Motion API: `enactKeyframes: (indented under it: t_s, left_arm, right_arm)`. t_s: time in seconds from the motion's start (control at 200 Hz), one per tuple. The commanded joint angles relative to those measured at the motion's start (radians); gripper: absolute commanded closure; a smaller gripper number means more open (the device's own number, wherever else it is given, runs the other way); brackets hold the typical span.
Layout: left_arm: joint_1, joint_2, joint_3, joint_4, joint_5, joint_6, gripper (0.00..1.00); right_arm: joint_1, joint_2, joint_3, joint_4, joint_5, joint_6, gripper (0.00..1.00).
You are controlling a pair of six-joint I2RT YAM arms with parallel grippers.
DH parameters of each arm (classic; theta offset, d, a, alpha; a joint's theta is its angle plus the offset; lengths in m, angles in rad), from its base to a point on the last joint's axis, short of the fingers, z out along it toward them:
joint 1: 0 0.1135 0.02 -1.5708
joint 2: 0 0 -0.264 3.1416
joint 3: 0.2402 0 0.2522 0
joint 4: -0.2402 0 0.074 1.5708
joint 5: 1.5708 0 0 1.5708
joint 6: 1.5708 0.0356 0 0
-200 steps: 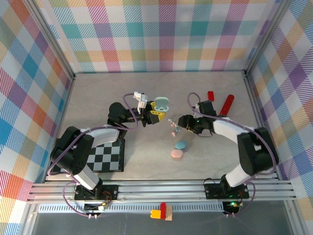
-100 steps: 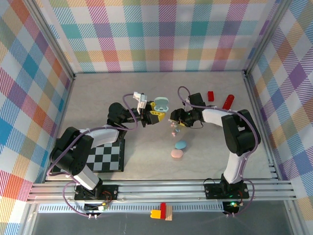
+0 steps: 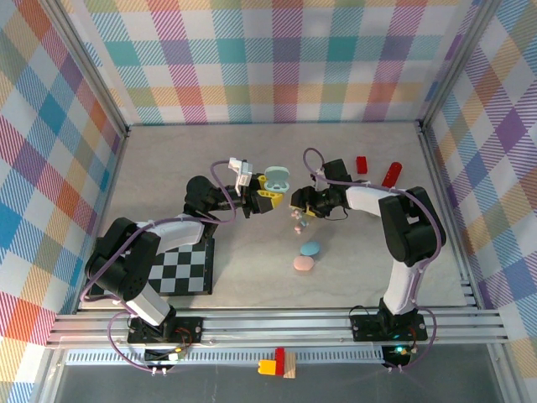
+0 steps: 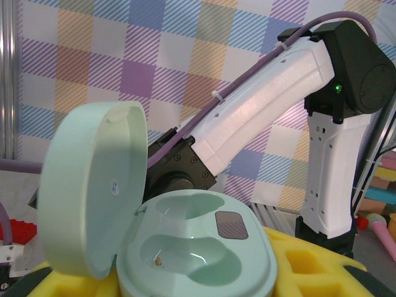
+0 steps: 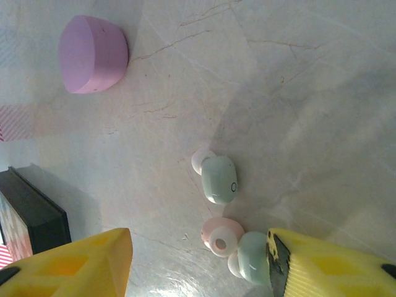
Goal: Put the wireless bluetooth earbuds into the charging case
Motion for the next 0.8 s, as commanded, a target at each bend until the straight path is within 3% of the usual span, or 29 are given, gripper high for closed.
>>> enactKeyframes:
  t_s: [0.0,0.295,0.58,0.795]
  left_arm:
    - [0.008,-0.011,0.000,0.053,0.013,0.017,0.69]
    - [0.008,-0.010,0.000,0.053,0.015,0.017,0.69]
    - [0.008,-0.012,0.000,0.055,0.017,0.017,0.69]
    - [0.008,-0.015,-0.002,0.053,0.018,0.015,0.69]
  right_arm:
    - [-0.008,-0.036,-0.030,0.012,0.020,0.015,0.45]
    - [-0.009,-0.024,-0.068,0.031,-0.011,0.054,0.58]
    - [0.007,0.006,-0.049,0.012,-0.053,0.028,0.57]
    - [0.007,0.002,-0.046,0.034,-0.054,0.032,0.64]
